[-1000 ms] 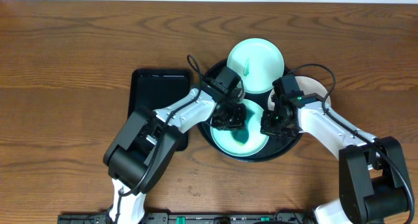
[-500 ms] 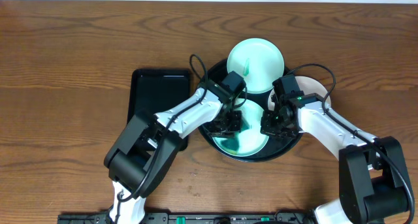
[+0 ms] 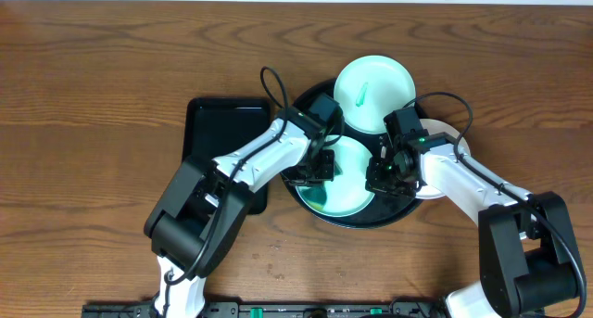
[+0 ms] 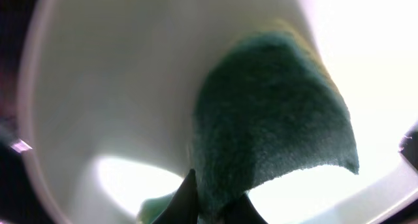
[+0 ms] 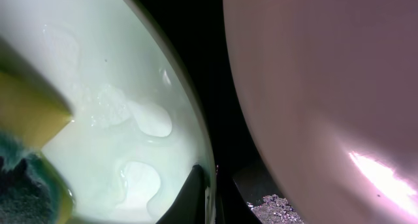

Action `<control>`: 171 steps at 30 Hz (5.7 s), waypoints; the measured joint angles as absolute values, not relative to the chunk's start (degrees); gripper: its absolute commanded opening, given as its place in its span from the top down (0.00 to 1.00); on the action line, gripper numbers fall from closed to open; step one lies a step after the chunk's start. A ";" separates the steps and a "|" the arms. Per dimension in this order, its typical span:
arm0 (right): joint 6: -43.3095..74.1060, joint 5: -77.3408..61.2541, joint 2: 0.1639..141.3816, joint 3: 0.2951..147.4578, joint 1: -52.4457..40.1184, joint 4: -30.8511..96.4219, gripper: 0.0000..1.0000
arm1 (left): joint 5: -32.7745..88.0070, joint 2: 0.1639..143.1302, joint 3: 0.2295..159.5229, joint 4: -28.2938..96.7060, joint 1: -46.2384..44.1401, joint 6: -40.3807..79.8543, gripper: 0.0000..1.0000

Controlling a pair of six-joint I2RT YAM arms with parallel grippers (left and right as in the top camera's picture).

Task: Clean dirty plates on tray and stack at the side
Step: 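Scrub the mint plate with the sponge while the right gripper holds its rim, then return the sponge to the small black tray with the left gripper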

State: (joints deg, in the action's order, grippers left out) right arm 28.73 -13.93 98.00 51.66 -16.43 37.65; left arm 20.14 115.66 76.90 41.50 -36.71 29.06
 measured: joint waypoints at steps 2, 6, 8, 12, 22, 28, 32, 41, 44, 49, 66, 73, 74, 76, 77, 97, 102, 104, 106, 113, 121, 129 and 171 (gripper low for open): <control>28.73 -13.93 98.00 51.66 -16.43 37.67 0.99 | 25.23 115.83 76.07 37.04 -36.07 28.53 0.93; 28.73 -13.93 98.00 51.66 -16.43 37.71 0.99 | 31.27 116.99 75.64 30.79 -36.58 28.67 0.93; 28.73 -13.91 98.00 51.68 -16.43 37.78 0.99 | 32.58 117.30 75.61 29.39 -37.12 28.73 0.93; 28.73 -13.67 98.00 51.72 -16.40 37.82 0.99 | 33.08 117.56 75.61 28.42 -37.85 28.73 0.92; 28.73 -13.58 98.00 51.81 -16.43 38.04 0.99 | 28.73 117.54 76.69 32.80 -37.04 28.93 0.93; 28.73 -13.56 98.00 51.81 -16.43 38.04 0.99 | 15.42 116.84 79.59 42.70 -36.42 28.60 0.93; 28.73 -13.56 98.02 51.81 -16.43 38.04 0.99 | 8.91 116.81 80.71 45.30 -36.38 27.33 0.93; 28.73 -14.52 98.10 51.81 -16.43 38.02 0.99 | 2.74 116.90 81.58 46.06 -36.45 26.94 0.93; 28.73 -14.90 98.15 51.81 -16.49 38.02 0.99 | 1.72 117.14 82.17 45.82 -36.45 26.65 0.93; 28.73 -15.05 98.15 51.81 -16.49 37.98 0.99 | 7.94 117.30 82.02 41.58 -35.24 24.51 0.93; 28.73 -13.91 98.15 52.03 -16.49 38.09 0.99 | 32.18 118.89 79.31 31.64 -40.07 24.84 0.93; 28.73 -13.93 98.17 52.05 -16.49 38.30 0.99 | 23.03 117.97 79.50 38.72 -40.27 26.81 0.92; 28.73 -13.93 98.17 52.05 -16.49 38.30 0.99 | 19.90 117.56 79.72 40.40 -40.58 27.20 0.93; 28.71 -13.93 98.19 52.07 -16.49 38.30 0.99 | 13.41 116.81 79.99 43.35 -41.06 27.92 0.93; 28.73 -13.93 98.19 52.07 -16.49 38.30 0.99 | 9.87 116.66 80.29 44.93 -41.19 28.16 0.93; 29.15 -15.11 98.41 52.14 -16.95 38.35 0.99 | 13.80 117.97 81.56 30.70 -38.30 24.36 0.92; 29.12 -14.57 98.41 52.29 -16.95 38.50 0.99 | 24.25 118.43 80.51 27.88 -39.05 24.36 0.92; 29.12 -14.28 98.41 52.36 -16.95 38.61 0.99 | 25.52 118.63 80.31 28.08 -39.31 24.36 0.92; 29.12 -14.06 98.41 52.42 -16.95 38.74 0.99 | 24.60 118.63 80.36 29.41 -39.38 24.38 0.93; 29.10 -13.96 98.41 52.45 -16.95 38.76 0.99 | 7.42 117.95 82.15 39.42 -41.25 24.86 0.93; 29.10 -13.96 98.41 52.45 -16.95 38.74 0.99 | -11.88 117.56 82.39 47.20 -41.82 25.69 0.93; 29.10 -13.96 98.41 52.45 -16.95 38.70 0.99 | -12.86 117.71 85.45 52.73 -42.06 27.00 0.93; 22.26 -6.20 97.69 61.14 -17.39 50.57 0.99 | 9.17 83.74 72.64 50.85 -4.75 17.91 0.20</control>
